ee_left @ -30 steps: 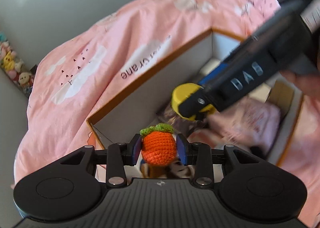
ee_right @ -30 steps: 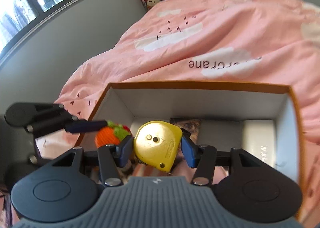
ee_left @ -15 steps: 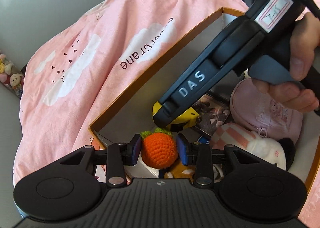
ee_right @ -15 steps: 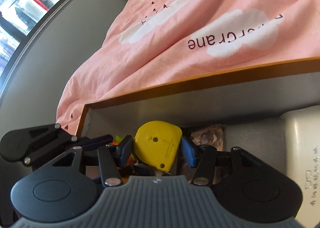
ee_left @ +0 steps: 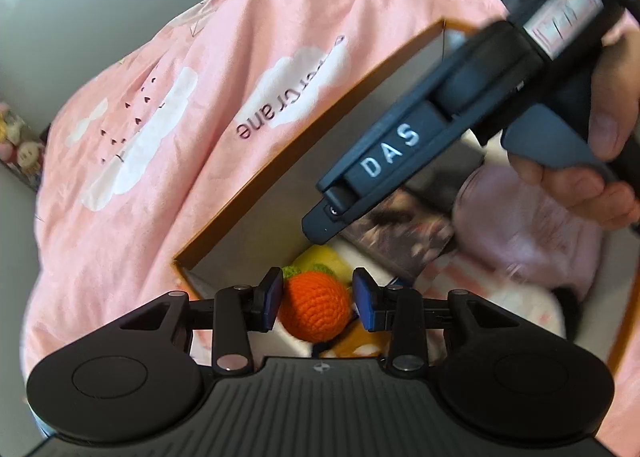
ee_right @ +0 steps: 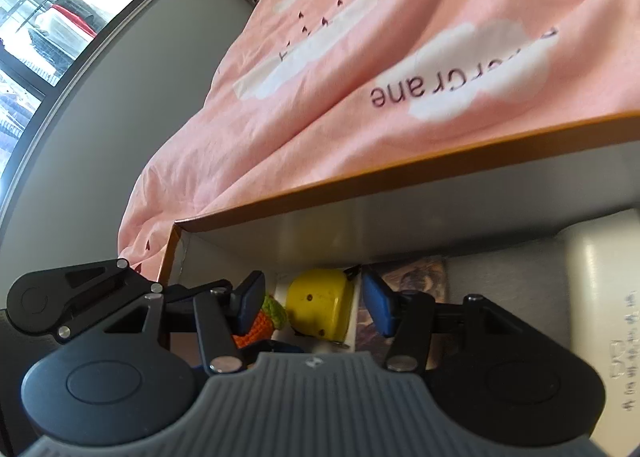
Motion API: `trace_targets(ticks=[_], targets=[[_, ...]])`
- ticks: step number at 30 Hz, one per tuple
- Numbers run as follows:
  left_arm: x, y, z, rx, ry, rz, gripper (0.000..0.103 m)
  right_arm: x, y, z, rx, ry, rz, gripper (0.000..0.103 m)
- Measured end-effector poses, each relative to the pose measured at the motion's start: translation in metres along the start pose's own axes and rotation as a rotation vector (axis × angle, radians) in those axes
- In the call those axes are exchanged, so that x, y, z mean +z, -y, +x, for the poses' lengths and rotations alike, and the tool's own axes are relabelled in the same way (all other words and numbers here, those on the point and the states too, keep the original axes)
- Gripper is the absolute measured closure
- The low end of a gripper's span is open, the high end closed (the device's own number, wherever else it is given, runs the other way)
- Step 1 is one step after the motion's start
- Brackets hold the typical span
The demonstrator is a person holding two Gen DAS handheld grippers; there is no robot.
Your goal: Organize objects
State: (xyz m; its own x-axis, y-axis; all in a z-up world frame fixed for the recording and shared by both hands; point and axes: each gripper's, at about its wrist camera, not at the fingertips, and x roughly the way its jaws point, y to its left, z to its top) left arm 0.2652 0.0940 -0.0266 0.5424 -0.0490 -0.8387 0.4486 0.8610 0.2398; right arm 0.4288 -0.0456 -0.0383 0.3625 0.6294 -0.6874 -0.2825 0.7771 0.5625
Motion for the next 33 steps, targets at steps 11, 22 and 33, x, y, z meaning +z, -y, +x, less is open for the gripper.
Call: trace_targets(ticks=[11,22,33], targets=[[0.014,0.01,0.003,-0.126,-0.007,-0.082,0.06,-0.011,0.003,-0.046,-0.076,0.088,-0.092,0.046],[0.01,-0.017,-0.033,-0.128,0.029,-0.234,0.042,-0.022,-0.001,-0.071,-0.094,0.117,-0.12,0.046],[0.015,-0.022,-0.111,-0.033,0.285,-0.396,0.018,-0.044,-0.029,-0.136,-0.136,0.219,-0.188,0.039]])
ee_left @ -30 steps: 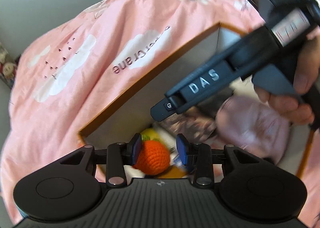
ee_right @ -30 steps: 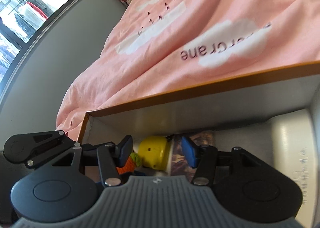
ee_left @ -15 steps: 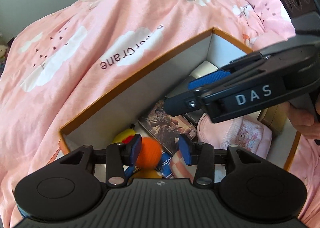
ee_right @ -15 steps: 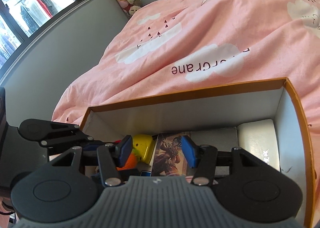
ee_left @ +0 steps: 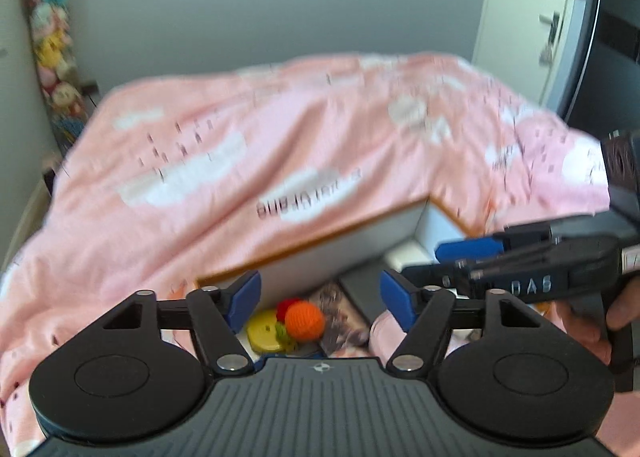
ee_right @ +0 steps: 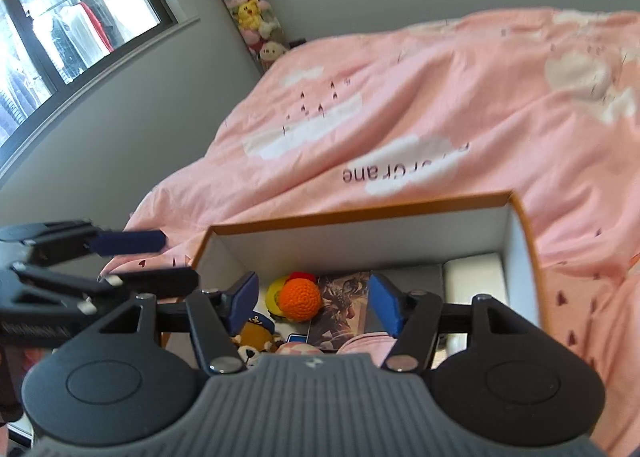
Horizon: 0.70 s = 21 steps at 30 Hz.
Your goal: Organize objects
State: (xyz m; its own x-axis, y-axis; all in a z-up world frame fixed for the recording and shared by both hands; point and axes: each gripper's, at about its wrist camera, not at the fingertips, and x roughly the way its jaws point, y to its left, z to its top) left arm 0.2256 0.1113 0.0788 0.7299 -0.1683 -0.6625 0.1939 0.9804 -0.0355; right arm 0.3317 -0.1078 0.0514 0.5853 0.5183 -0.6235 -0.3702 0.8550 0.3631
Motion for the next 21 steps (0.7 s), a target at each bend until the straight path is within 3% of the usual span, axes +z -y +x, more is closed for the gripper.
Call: trace_targets(ticks=[6,10,15,21], targets=[[-0.001,0.029,-0.042,0.122,0.157,0.009,0.008,-0.013,-0.024,-0.054,-0.05,0.103,-0.128,0.027],[-0.01,0.048,-0.061,0.205,0.23,-0.013,0.008,-0.029,-0.037,-0.091,-0.072,0.185,-0.198,0.019],[-0.033,0.066,-0.073,0.215,0.289,-0.128,0.008,-0.055,-0.049,-0.132,-0.094,0.307,-0.279,0.011],[-0.064,0.087,-0.078,0.238,0.312,-0.157,0.008,-0.086,-0.054,-0.165,-0.139,0.416,-0.304,0.006]])
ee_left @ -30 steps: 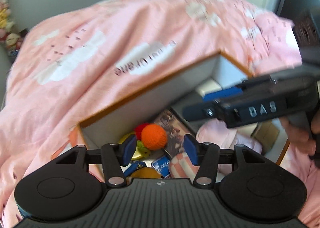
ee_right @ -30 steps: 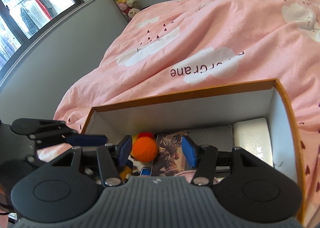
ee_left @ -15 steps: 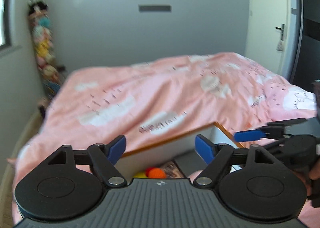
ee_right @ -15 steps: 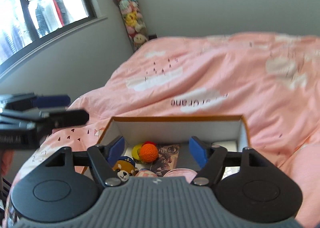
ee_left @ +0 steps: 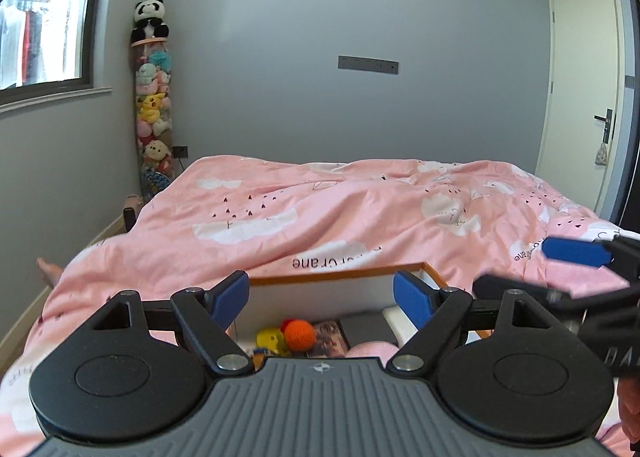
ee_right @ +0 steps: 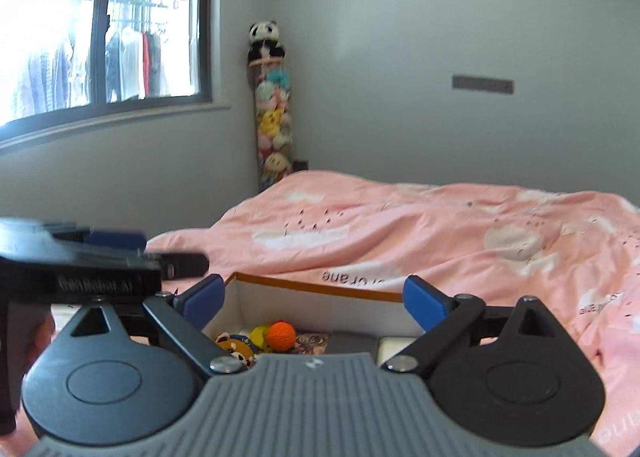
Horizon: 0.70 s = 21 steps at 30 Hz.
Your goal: Organize objects
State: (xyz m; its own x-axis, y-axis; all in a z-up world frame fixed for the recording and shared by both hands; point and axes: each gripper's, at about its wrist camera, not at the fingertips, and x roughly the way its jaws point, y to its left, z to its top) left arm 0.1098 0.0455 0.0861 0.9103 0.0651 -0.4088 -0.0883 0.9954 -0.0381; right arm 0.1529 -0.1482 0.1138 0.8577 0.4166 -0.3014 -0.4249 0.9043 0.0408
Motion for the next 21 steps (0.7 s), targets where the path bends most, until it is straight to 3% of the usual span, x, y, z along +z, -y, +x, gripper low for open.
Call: trace_targets(ticks=[6,21], targets=[[-0.024,0.005,-0.011,0.064,0.012,0.014,0.007,-0.019,-0.002,-0.026,-0.072,0.067,0.015,0.003],[-0.065,0.003,-0.003,0.111,-0.062,-0.001,0.008,-0.061,0.002,-0.017,-0.141,-0.063,0.066,0.001]])
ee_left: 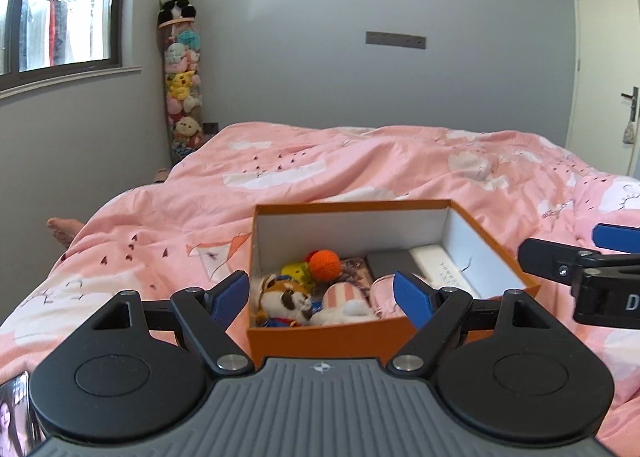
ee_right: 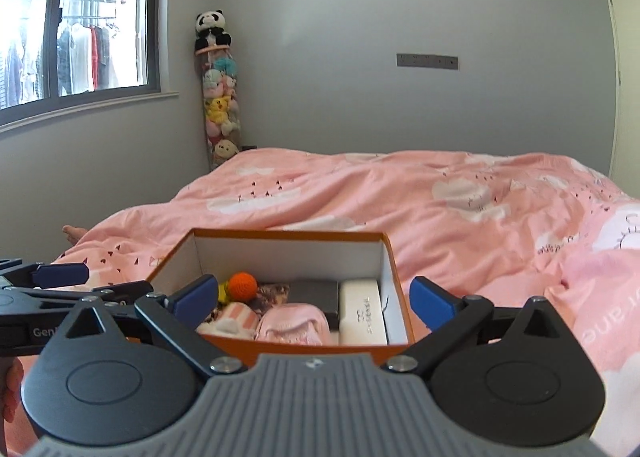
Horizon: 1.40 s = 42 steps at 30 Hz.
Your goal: Organize objects
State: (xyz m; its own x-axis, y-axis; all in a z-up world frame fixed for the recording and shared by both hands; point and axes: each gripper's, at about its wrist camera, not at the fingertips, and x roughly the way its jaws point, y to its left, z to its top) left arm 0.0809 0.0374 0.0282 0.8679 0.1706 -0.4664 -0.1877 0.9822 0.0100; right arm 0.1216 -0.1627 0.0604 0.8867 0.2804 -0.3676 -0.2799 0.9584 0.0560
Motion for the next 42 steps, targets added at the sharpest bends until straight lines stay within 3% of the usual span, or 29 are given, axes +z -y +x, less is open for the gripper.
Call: trace_targets(ticks=[12,42], targets=[[-0.015,0.003,0.003,0.02,-0.085,-0.007,0.007,-0.019,-0.013,0.011,0.016,-0.116,-0.044,0.001],[-0.012,0.016,-0.003,0.007,-0.102,0.038,0.007,-0.019,-0.005,0.001,0.002,-0.099,-0.005,0.001]])
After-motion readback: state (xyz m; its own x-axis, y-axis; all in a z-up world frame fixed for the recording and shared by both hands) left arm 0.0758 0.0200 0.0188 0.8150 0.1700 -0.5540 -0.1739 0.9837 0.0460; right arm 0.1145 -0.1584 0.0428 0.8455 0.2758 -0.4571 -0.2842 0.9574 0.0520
